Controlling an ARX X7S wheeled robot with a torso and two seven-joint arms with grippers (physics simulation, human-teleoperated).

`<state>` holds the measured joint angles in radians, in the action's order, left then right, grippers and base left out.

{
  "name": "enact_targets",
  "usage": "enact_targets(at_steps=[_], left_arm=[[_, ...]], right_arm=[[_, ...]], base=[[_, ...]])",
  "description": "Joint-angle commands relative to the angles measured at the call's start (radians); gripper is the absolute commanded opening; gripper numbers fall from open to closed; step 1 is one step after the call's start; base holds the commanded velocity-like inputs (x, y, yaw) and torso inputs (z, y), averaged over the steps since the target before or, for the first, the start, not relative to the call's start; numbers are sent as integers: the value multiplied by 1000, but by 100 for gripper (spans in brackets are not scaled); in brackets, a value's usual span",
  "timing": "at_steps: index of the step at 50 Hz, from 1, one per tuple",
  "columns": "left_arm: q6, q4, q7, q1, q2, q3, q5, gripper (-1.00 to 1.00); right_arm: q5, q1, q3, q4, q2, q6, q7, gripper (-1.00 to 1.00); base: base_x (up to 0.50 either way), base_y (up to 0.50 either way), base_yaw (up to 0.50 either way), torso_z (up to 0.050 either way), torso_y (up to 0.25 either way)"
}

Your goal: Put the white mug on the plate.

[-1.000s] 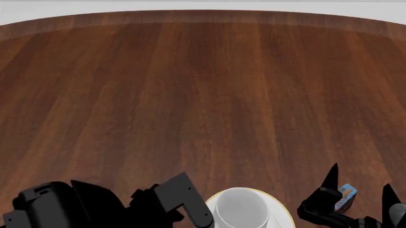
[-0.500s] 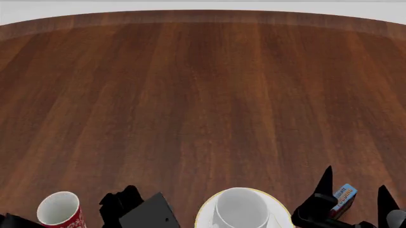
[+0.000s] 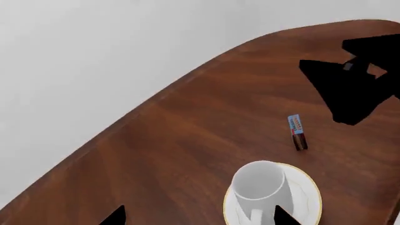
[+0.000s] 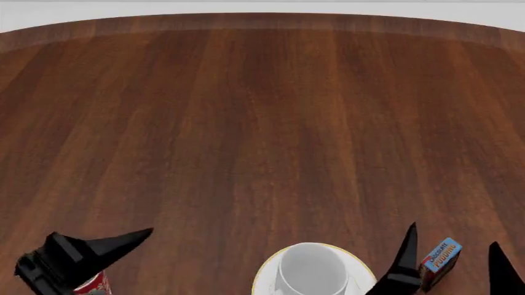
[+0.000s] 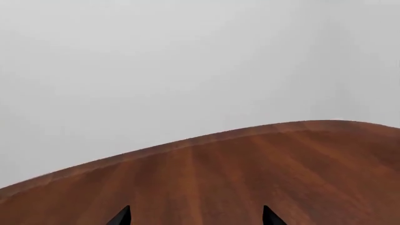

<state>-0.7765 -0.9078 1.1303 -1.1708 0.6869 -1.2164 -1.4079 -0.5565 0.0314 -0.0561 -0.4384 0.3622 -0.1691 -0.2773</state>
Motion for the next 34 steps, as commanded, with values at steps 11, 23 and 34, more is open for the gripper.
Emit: enact_targets(at_steps=[11,23,34], left_arm=[[581,-138,415,-186,115,-702,583,100],[519,-139,439,118,186,-611,851,100],[505,-93,429,454,232,-495,1148,100]], right_arm=[[168,323,0,-340,40,92,-55,100],[321,562,17,-383,0,298,-29,100],[411,729,24,-313,-44,512,-13,100]], base=[[0,0,0,0,0],[0,0,0,0,0],[0,0,0,0,0]])
